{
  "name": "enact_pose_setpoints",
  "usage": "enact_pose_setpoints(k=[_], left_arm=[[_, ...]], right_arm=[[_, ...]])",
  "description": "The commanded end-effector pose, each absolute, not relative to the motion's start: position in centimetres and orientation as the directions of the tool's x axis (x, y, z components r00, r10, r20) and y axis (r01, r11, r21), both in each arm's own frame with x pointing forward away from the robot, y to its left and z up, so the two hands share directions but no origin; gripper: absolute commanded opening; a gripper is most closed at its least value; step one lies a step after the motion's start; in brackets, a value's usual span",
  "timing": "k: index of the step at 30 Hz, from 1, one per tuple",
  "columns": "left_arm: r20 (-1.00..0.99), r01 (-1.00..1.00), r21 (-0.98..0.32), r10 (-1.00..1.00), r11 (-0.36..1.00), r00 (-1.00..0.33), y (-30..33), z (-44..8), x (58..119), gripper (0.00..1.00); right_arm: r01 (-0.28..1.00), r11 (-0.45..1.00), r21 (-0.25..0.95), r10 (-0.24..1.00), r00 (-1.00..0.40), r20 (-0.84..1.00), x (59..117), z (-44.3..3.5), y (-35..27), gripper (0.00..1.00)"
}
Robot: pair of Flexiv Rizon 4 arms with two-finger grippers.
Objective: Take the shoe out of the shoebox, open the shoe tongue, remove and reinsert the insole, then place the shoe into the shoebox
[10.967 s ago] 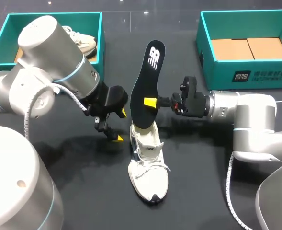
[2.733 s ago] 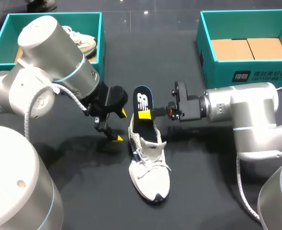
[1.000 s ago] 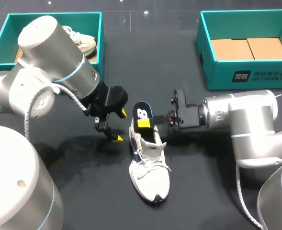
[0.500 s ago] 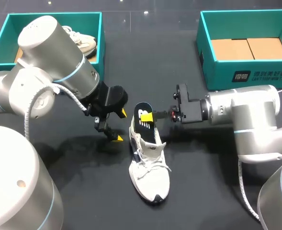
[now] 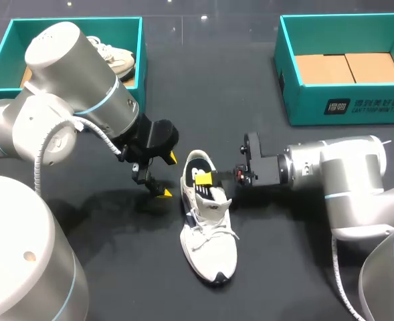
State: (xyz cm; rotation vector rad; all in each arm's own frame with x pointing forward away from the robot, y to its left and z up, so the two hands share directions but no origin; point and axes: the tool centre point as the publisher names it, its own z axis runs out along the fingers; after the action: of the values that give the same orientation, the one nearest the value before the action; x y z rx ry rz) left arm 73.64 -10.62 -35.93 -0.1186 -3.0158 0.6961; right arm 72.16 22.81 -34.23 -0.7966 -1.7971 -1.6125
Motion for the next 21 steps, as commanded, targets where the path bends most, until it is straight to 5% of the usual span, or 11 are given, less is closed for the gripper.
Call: enact_pose_setpoints(k=[1,2,4,7,14,21], left_arm=[[0.026,0.065,-0.439,0.085,0.896,-0.996,-10.6,-36.0,73.6,1.00],[0.026,0.065,-0.439,0.085,0.896,-0.996,-10.6,-36.0,73.6,1.00],[0.026,0.065,-0.439,0.085,0.896,-0.996,-10.6,-36.0,73.6,1.00],[0.026,0.065,-0.439,0.085,0.896,-0.996,-10.6,-36.0,73.6,1.00],[0.026,0.065,-0.439,0.085,0.896,-0.996,-10.6,-36.0,73.6,1.00],[0.026,0.065,-0.439,0.085,0.896,-0.996,-10.6,-36.0,73.6,1.00]], right_arm=[[0.757,0.071,0.649,0.069,-0.653,0.754,70.9,-34.0,22.9,0.00],[0.755,0.070,0.652,0.071,-0.655,0.752,71.0,-33.9,22.9,0.00],[0.749,0.069,0.659,0.071,-0.663,0.745,71.2,-33.7,22.9,0.27],[0.739,0.078,0.669,0.068,-0.673,0.736,71.7,-33.4,23.0,0.42],[0.715,0.113,0.690,0.070,-0.699,0.712,73.1,-32.4,23.2,0.47],[0.693,0.135,0.708,0.068,-0.719,0.691,74.5,-31.7,23.1,0.37]])
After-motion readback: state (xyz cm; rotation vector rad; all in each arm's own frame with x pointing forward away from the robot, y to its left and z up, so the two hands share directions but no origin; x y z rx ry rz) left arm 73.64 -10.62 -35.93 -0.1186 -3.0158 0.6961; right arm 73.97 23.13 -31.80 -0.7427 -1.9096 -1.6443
